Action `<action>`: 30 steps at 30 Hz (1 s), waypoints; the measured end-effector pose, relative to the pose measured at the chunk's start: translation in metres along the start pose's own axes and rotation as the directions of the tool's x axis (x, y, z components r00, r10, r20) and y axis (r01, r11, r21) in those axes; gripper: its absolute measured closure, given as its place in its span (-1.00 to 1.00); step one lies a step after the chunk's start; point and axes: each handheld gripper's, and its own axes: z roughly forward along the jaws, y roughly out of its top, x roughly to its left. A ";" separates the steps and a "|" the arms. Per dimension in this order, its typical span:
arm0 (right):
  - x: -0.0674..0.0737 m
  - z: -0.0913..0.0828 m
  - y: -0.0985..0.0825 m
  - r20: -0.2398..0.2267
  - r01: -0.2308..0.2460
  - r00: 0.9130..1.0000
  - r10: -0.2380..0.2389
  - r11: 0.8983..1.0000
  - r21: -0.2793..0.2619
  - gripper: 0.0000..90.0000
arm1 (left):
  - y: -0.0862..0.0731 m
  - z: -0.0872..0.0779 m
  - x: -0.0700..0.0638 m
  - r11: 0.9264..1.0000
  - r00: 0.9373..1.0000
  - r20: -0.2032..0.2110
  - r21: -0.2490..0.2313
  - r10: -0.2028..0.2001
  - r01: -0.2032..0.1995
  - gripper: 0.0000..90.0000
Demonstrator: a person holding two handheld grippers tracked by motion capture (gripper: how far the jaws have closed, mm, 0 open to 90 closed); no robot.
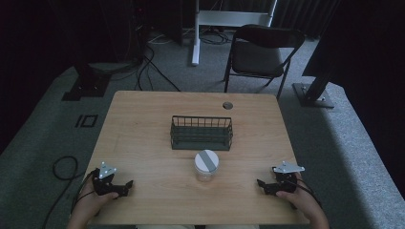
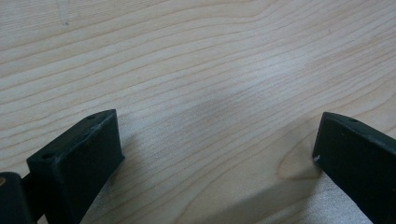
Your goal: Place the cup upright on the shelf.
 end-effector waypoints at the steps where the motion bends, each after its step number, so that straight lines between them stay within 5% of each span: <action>1: 0.000 0.000 0.000 0.000 0.000 1.000 0.000 1.000 0.000 -0.76 | 0.000 0.000 0.000 1.000 1.000 0.000 0.000 0.000 0.000 -0.97; 30: 0.014 0.001 0.018 -0.071 0.036 0.997 -0.038 0.999 -0.035 -0.75 | 0.000 0.000 0.000 1.000 1.000 0.000 0.000 0.000 0.000 -0.97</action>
